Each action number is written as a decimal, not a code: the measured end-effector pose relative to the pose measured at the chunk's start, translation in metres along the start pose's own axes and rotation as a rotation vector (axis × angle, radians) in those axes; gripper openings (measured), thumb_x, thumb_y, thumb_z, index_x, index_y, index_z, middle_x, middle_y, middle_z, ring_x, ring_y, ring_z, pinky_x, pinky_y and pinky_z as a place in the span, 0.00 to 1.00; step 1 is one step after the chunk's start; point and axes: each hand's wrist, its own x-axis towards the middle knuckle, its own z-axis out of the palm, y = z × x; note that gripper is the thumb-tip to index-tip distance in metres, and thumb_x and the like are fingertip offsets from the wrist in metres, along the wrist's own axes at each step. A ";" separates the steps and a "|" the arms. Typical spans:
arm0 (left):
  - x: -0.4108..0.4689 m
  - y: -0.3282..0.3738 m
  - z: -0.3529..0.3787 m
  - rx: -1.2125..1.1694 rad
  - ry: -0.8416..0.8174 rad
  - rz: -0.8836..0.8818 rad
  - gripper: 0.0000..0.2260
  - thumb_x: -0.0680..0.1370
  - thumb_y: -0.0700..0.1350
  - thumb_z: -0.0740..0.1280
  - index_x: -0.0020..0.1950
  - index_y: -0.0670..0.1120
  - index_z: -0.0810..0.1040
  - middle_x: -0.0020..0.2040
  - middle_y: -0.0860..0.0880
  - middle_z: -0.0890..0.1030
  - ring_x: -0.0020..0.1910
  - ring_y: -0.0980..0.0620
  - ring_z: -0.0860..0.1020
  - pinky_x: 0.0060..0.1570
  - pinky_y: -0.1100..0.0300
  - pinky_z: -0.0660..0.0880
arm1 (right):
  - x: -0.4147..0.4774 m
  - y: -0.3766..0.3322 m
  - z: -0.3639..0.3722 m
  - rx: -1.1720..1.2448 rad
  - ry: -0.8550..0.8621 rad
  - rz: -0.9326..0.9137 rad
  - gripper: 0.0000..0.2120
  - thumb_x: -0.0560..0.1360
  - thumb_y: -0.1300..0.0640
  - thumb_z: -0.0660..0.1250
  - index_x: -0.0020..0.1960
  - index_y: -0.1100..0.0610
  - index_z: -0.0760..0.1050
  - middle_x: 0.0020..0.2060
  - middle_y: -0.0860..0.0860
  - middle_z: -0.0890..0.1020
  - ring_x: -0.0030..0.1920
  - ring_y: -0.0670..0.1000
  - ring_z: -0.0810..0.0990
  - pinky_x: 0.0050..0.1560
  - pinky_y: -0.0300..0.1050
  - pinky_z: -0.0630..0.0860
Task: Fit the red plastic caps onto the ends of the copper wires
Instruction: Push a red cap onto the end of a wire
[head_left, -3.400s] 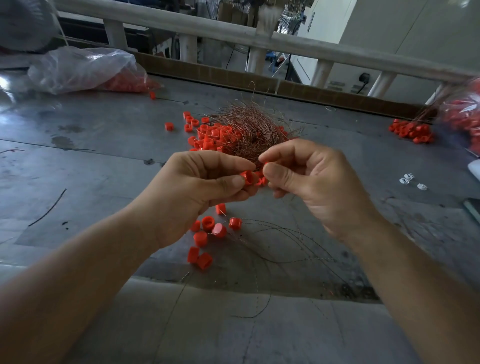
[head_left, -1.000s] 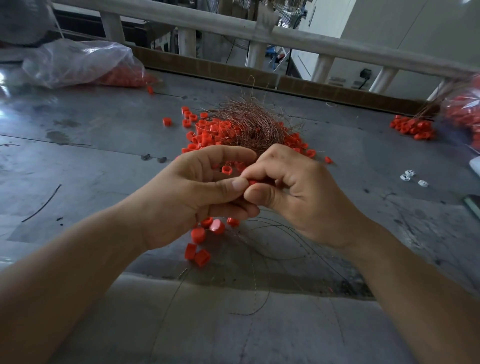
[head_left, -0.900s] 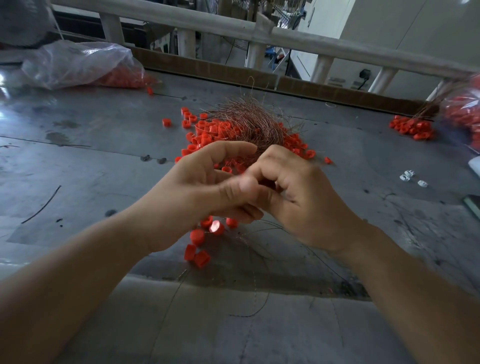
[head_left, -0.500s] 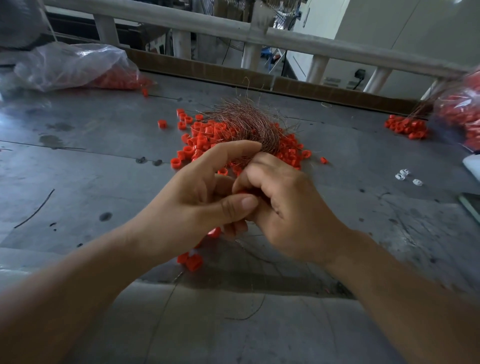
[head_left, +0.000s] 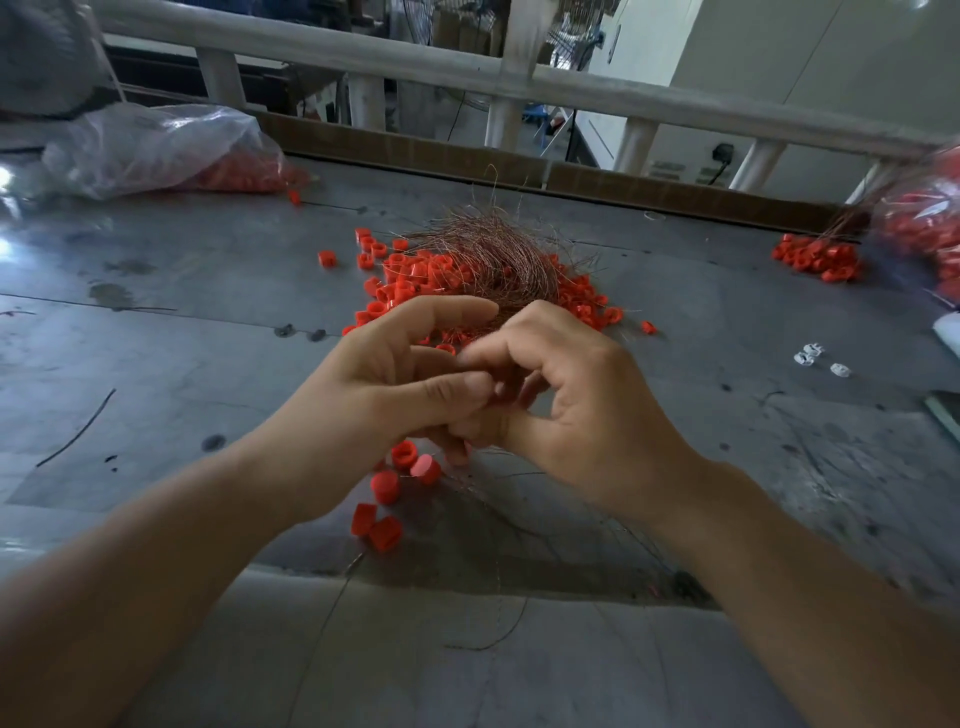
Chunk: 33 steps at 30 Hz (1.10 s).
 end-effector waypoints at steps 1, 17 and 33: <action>0.000 0.001 0.000 -0.014 0.010 0.002 0.19 0.65 0.40 0.68 0.57 0.48 0.76 0.39 0.44 0.82 0.35 0.47 0.80 0.32 0.61 0.78 | 0.000 0.001 -0.001 0.032 -0.014 0.035 0.16 0.65 0.51 0.72 0.50 0.55 0.77 0.42 0.47 0.76 0.42 0.42 0.76 0.42 0.32 0.73; 0.004 0.010 -0.013 -0.014 0.176 0.050 0.10 0.64 0.35 0.67 0.39 0.47 0.83 0.30 0.47 0.81 0.24 0.55 0.74 0.21 0.69 0.66 | 0.000 0.003 -0.020 -0.128 -0.045 0.146 0.04 0.71 0.62 0.70 0.37 0.58 0.79 0.33 0.46 0.79 0.37 0.44 0.76 0.36 0.34 0.72; 0.023 -0.008 -0.037 0.872 0.607 0.057 0.11 0.73 0.35 0.68 0.45 0.52 0.80 0.42 0.50 0.81 0.37 0.62 0.76 0.38 0.71 0.70 | -0.003 0.015 -0.016 -0.351 -0.497 0.331 0.05 0.74 0.53 0.65 0.42 0.50 0.78 0.36 0.41 0.78 0.40 0.41 0.76 0.43 0.37 0.72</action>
